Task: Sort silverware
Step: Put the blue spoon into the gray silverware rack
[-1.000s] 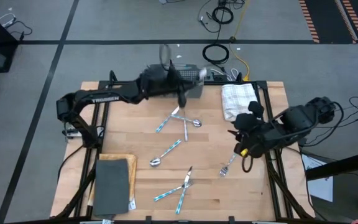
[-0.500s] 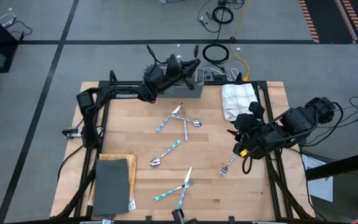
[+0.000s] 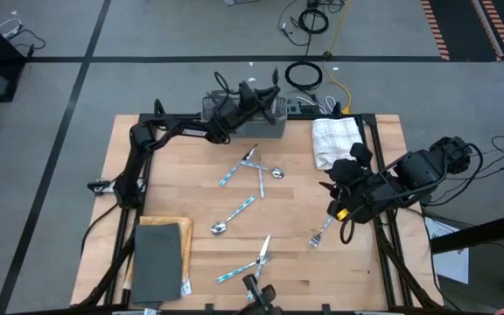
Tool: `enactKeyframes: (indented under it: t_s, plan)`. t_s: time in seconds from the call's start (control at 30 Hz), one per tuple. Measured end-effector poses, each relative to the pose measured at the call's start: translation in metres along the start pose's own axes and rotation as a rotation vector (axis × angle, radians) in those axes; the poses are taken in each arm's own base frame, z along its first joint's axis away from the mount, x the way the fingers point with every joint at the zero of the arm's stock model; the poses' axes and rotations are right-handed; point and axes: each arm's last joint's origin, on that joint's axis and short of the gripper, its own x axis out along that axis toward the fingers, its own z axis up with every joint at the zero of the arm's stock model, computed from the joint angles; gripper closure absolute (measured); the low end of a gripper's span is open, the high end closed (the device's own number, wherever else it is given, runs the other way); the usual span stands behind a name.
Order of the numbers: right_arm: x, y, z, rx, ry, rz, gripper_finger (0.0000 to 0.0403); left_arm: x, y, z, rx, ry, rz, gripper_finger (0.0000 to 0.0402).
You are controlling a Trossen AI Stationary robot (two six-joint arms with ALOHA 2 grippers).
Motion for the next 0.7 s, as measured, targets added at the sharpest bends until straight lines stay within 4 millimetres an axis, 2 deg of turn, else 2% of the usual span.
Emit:
enactKeyframes:
  t_s: [0.2,0.3,0.5,0.7]
  plan:
    - [0.000,0.000,0.000,-0.001,-0.002,-0.002,0.0266,-0.002,0.000,-0.017,0.028,0.019,0.001,0.0377]
    - [0.000,0.000,0.000,-0.008,-0.002,-0.002,0.0266,-0.002,0.000,-0.015,0.035,0.006,0.002,0.0377]
    - [0.000,0.000,0.000,-0.010,-0.002,-0.002,0.0266,-0.002,0.000,-0.016,0.036,0.012,0.003,0.0349]
    - [0.000,0.000,0.001,-0.006,-0.007,0.002,0.0266,-0.002,0.000,-0.016,0.035,0.012,0.002,0.0347]
